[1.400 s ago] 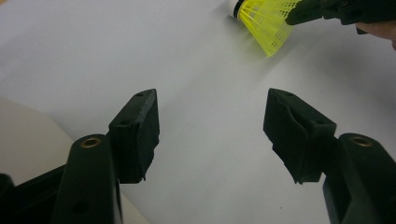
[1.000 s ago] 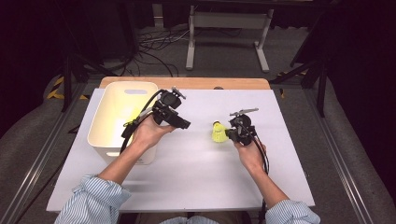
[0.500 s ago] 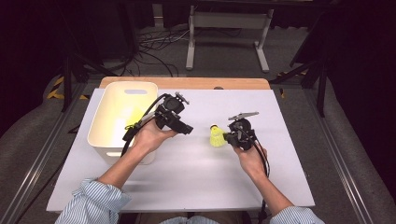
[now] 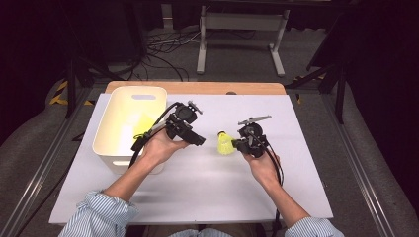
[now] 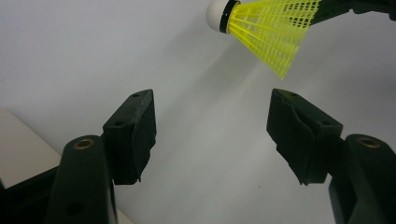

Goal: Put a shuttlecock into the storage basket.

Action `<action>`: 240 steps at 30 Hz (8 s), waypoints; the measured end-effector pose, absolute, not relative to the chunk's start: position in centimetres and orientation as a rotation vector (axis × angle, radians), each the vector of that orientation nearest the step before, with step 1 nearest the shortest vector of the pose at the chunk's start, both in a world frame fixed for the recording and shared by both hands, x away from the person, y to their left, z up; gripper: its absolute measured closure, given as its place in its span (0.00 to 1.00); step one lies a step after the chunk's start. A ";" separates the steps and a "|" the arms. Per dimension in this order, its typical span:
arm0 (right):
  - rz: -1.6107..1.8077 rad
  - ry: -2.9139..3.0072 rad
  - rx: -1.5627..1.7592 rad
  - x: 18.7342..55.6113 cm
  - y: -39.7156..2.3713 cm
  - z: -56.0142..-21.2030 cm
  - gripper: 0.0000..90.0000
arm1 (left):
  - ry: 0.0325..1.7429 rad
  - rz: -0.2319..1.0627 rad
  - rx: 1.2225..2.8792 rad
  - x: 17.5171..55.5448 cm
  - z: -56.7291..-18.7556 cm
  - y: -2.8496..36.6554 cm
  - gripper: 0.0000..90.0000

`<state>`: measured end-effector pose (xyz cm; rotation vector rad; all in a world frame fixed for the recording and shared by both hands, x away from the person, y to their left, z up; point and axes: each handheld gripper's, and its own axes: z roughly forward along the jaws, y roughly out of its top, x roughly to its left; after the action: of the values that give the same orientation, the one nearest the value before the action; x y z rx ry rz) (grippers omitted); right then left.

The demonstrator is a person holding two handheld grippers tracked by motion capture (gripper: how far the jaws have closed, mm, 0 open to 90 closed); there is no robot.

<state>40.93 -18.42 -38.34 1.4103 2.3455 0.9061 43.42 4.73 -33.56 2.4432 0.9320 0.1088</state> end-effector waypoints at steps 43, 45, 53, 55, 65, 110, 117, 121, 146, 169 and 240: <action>0.958 2.448 1.389 41.5 -15.5 -37.4 0.99 | 0.933 0.023 2.496 43.9 -34.6 2.6 0.52; 0.963 2.448 1.388 41.4 -15.5 -37.4 0.99 | 0.928 0.017 2.494 43.9 -34.6 2.6 0.57; 0.974 2.470 1.379 41.4 -15.4 -37.5 0.99 | 0.904 -0.005 2.498 43.8 -34.5 2.5 0.83; 0.976 2.474 1.378 41.3 -15.3 -37.5 0.99 | 0.899 0.003 2.500 43.8 -34.5 2.5 0.87; 0.985 2.483 1.381 41.3 -15.5 -37.8 0.97 | 0.914 0.035 2.504 43.8 -34.4 2.4 0.99; 1.070 2.356 1.334 38.3 -22.4 -39.0 0.45 | 0.955 0.061 2.495 44.4 -32.7 3.2 1.00; 1.085 2.319 1.287 37.5 -23.8 -39.4 0.38 | 0.939 0.087 2.491 44.1 -31.7 3.6 1.00; 1.071 2.303 1.277 37.1 -24.4 -39.8 0.35 | 0.937 0.096 2.486 44.1 -31.3 3.8 1.00; 1.083 2.176 1.277 34.4 -28.4 -41.2 0.23 | 0.917 0.104 2.491 43.5 -30.1 4.9 1.00; 1.146 2.080 1.304 32.5 -30.9 -42.6 0.18 | 0.947 0.092 2.464 43.6 -28.6 7.1 1.00; 1.137 2.018 1.324 30.7 -32.0 -45.3 0.15 | 1.076 0.145 2.289 43.5 -25.3 14.8 1.00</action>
<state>30.74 -32.00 -45.31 1.3237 2.0178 1.1374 43.47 14.83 -25.26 2.2894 1.0759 0.1446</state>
